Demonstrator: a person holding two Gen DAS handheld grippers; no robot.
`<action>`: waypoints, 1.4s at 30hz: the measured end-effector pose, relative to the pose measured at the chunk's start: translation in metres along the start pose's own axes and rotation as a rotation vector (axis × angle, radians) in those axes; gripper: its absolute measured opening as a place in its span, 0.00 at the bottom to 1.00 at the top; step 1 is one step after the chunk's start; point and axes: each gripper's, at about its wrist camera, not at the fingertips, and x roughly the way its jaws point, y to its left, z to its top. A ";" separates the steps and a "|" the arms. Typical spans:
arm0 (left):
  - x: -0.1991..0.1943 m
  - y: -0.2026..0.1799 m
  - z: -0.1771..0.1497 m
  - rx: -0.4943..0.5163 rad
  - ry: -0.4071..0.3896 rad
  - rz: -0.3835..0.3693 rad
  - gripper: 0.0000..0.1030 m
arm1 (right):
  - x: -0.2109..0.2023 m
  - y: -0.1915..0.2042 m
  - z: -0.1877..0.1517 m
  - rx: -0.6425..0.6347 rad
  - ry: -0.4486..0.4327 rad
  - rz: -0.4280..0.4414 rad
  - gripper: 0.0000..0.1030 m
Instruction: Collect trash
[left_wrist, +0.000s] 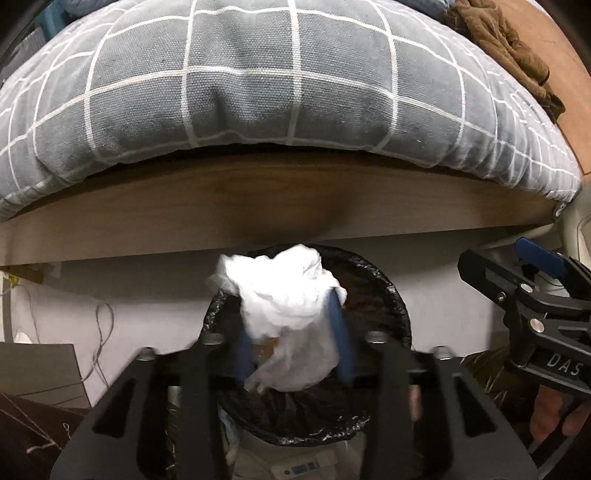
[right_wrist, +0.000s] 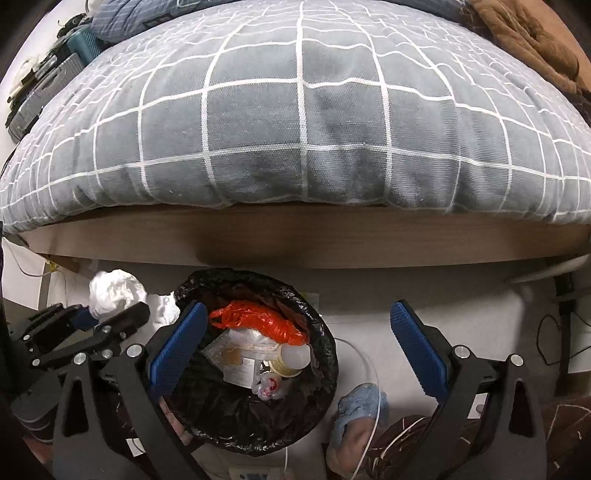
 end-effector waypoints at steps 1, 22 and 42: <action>0.001 -0.001 0.000 0.001 -0.001 0.004 0.49 | 0.001 0.001 0.000 -0.002 0.001 0.000 0.93; -0.068 0.002 0.015 -0.003 -0.172 0.079 0.94 | -0.050 -0.004 0.016 -0.022 -0.146 -0.007 0.93; -0.235 -0.012 -0.021 -0.023 -0.442 0.049 0.94 | -0.213 0.013 -0.019 -0.031 -0.397 -0.013 0.93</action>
